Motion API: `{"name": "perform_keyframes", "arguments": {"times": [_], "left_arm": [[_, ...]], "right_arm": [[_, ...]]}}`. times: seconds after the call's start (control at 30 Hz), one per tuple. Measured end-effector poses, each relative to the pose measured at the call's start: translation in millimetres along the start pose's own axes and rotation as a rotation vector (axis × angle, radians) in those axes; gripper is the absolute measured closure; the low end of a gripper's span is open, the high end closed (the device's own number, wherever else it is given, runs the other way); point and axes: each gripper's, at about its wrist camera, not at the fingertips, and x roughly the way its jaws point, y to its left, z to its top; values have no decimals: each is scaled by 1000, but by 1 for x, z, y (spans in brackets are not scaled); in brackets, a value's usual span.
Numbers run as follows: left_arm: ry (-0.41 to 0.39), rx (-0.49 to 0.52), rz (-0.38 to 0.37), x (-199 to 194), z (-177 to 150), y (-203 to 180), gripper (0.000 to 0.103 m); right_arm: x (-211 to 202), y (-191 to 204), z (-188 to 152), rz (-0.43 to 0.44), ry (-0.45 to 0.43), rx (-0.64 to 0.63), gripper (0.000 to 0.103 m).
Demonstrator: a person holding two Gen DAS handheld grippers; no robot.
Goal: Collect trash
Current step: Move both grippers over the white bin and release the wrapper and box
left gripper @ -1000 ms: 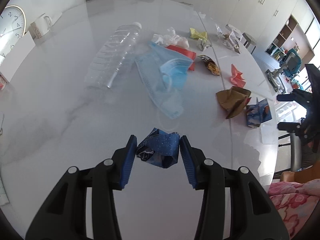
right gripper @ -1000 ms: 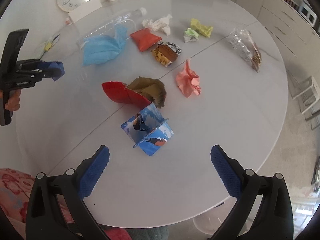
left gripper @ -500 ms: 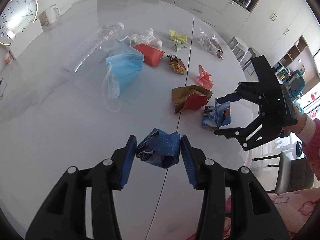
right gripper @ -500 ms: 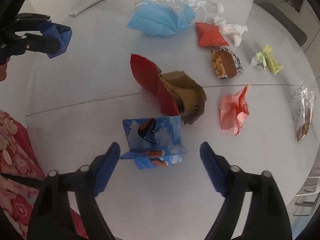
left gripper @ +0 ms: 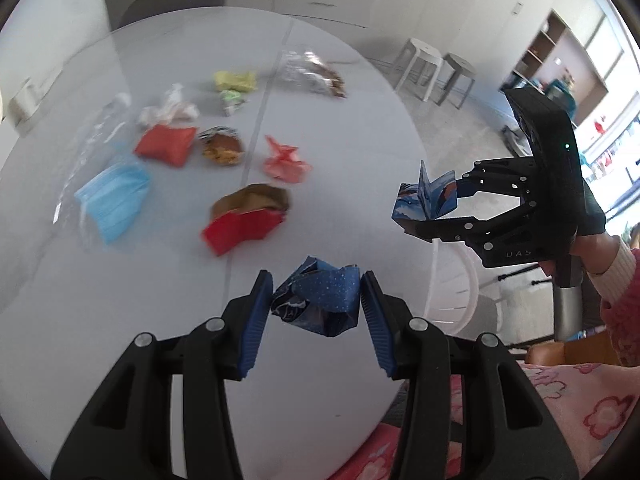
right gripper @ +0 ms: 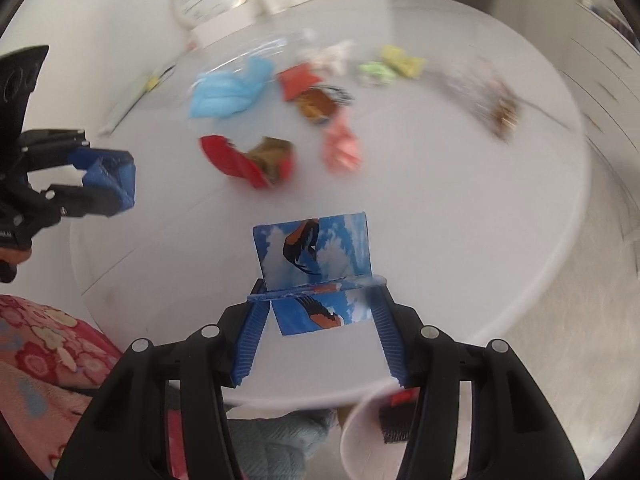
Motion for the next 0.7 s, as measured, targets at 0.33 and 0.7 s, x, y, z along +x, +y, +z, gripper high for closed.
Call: {"name": "perform_keyframes", "arguments": {"times": [0.33, 0.7], "left_arm": [[141, 326, -286, 84, 37, -166, 58], [247, 442, -333, 138, 39, -263, 33]], "right_arm": [[-75, -72, -126, -182, -17, 337, 50], [-104, -112, -202, -200, -28, 461, 50]]}}
